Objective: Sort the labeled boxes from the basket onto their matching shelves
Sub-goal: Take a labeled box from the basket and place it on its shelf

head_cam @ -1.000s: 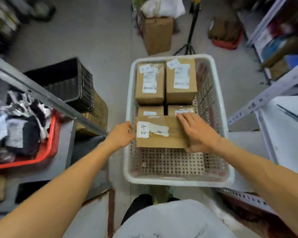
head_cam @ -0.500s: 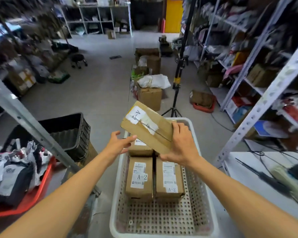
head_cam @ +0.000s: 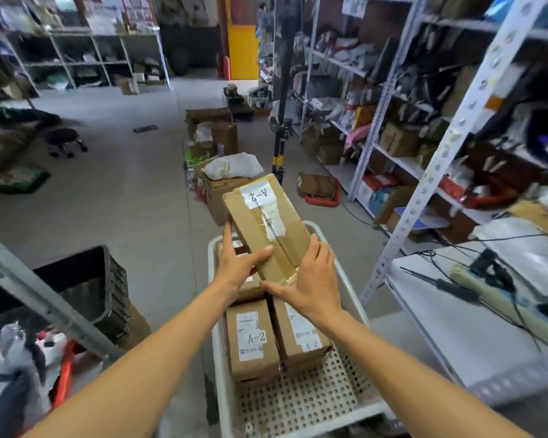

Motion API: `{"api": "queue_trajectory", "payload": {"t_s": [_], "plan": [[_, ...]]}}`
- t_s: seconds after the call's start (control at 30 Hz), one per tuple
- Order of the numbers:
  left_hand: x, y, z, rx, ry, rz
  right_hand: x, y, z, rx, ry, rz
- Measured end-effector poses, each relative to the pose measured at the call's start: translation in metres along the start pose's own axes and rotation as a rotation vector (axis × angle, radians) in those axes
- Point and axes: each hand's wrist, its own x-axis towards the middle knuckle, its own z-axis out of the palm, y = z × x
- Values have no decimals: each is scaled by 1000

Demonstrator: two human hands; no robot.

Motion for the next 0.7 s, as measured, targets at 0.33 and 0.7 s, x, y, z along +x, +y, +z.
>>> {"api": "queue_trajectory", "payload": {"t_s": [0.33,0.7], "plan": [[-49,-4,-6,291,-269,43,-58,45,-66,-217,-223,26],[-141,-16,53,413,-604,-3,-184,103,-147,-437,-390,221]]}}
